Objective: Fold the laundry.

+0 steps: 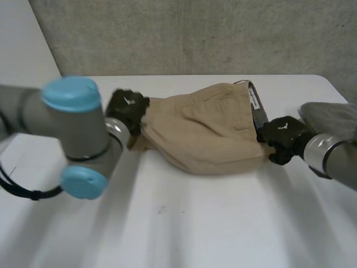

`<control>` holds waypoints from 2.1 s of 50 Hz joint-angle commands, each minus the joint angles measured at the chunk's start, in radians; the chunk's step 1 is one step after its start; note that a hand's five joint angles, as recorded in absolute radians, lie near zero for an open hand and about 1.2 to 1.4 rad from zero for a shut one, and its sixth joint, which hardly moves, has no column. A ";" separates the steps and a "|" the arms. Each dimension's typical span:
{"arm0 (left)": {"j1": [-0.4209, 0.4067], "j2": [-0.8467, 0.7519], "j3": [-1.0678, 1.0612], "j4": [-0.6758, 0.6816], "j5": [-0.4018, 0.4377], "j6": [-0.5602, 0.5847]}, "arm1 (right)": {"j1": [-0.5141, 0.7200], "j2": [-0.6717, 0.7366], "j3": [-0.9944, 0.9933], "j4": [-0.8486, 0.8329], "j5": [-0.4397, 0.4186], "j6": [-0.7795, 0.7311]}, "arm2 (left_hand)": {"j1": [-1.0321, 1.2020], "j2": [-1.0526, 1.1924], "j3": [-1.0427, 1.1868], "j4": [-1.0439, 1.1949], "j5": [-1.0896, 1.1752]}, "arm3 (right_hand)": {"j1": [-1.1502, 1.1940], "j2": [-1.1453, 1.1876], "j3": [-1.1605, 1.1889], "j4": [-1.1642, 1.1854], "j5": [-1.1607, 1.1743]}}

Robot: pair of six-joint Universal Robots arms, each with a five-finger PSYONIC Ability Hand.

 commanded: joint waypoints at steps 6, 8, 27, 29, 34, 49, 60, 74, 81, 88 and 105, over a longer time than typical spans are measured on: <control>0.005 0.343 -0.097 -0.175 0.088 -0.087 | 0.012 -0.178 -0.132 0.213 -0.004 0.012 | 0.252 0.201 0.209 0.198 0.260 | 0.449 0.221 0.224 0.210 0.247; 0.013 0.343 -0.109 -0.175 0.094 -0.089 | 0.026 -0.172 -0.124 0.213 -0.004 0.017 | 0.252 0.201 0.209 0.198 0.260 | 0.449 0.221 0.224 0.210 0.247; 0.102 -0.027 -0.042 -0.100 0.083 -0.084 | 0.213 0.224 -0.249 -0.100 0.340 0.206 | -0.646 -0.697 -0.689 -0.700 -0.638 | 0.449 0.221 0.224 0.210 0.247; 0.093 -0.015 -0.060 -0.099 0.070 -0.084 | 0.213 0.225 -0.250 -0.117 0.368 0.203 | -0.673 -0.723 -0.715 -0.726 -0.665 | 0.449 0.221 0.224 0.210 0.247; 0.090 0.098 -0.149 -0.094 0.051 -0.098 | 0.213 0.221 -0.236 -0.120 0.381 0.200 | -0.664 -0.715 -0.706 -0.718 -0.656 | 0.449 0.221 0.224 0.210 0.247; -0.016 0.283 -0.482 0.078 0.048 -0.122 | 0.213 0.242 -0.224 -0.125 0.380 0.209 | -0.538 -0.588 -0.580 -0.591 -0.530 | 0.449 0.221 0.224 0.210 0.247; 0.005 0.131 -0.430 0.231 0.040 -0.092 | 0.214 0.224 -0.192 -0.126 0.372 0.210 | -0.535 -0.585 -0.577 -0.588 -0.527 | 0.449 0.221 0.224 0.210 0.247; 0.034 -0.010 -0.327 0.223 0.040 -0.038 | 0.211 0.213 -0.183 -0.129 0.372 0.210 | -0.491 -0.541 -0.533 -0.544 -0.483 | 0.449 0.221 0.224 0.210 0.247; 0.041 -0.042 -0.292 0.223 0.040 -0.040 | 0.213 0.215 -0.180 -0.142 0.371 0.210 | 0.144 0.093 0.102 0.090 0.152 | 0.449 0.221 0.224 0.210 0.247; 0.044 -0.018 -0.300 0.211 0.044 -0.040 | 0.216 0.195 -0.176 -0.125 0.366 0.187 | 0.252 0.201 0.209 0.198 0.260 | 0.449 0.221 0.224 0.210 0.247; 0.051 0.589 -0.157 -0.098 0.056 -0.044 | 0.211 -0.316 -0.328 0.053 0.331 -0.054 | 0.252 0.201 0.209 0.198 0.260 | 0.449 0.221 0.224 0.210 0.247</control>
